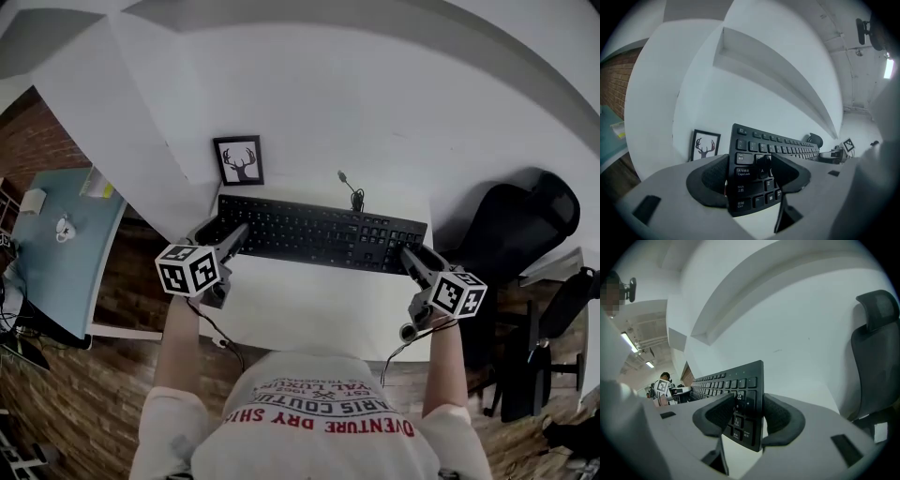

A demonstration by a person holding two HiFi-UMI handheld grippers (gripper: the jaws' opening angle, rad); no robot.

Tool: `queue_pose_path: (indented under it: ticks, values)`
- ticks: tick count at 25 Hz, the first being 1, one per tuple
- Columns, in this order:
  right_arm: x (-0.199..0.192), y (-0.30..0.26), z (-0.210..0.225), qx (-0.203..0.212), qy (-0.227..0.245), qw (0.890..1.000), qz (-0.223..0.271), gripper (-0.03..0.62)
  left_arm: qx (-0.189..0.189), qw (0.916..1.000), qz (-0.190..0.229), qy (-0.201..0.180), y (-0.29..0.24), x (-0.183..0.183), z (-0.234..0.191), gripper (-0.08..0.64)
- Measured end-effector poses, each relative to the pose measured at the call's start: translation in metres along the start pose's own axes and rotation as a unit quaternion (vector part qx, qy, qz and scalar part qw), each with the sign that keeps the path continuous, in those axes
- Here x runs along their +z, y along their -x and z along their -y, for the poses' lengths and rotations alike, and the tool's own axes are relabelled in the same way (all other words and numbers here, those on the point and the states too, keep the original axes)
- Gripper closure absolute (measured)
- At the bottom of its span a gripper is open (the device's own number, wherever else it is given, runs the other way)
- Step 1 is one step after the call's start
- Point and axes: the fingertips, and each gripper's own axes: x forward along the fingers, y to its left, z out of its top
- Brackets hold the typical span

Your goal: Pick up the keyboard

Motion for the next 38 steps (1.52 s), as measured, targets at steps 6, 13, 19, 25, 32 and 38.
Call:
queue_pose_path:
  ticks: [6,13,19,25,32,38]
  values:
    - [0.03,0.009,-0.01,0.0,0.027,0.999,0.026,0.382,-0.016,0.9994,0.028,-0.011,0.001,0.026,0.009,0.268]
    - [0.033,0.012,-0.009,-0.001,0.027,0.999,0.025,0.383,-0.02,0.9992,0.03,-0.019,-0.001,0.032,0.013,0.268]
    - [0.028,0.012,-0.009,-0.004,0.021,0.999,0.028,0.385,-0.021,0.9989,0.03,-0.028,-0.002,0.033,0.013,0.268]
    - [0.024,0.015,-0.005,-0.006,0.018,1.0,0.024,0.385,-0.023,0.9989,0.029,-0.028,-0.005,0.028,0.014,0.268]
    - [0.022,0.014,-0.007,-0.002,0.021,1.0,0.021,0.385,-0.021,0.999,0.028,-0.026,-0.002,0.026,0.012,0.268]
    - [0.021,0.01,-0.006,0.002,0.022,1.0,0.018,0.385,-0.018,0.9992,0.028,-0.024,-0.001,0.023,0.011,0.268]
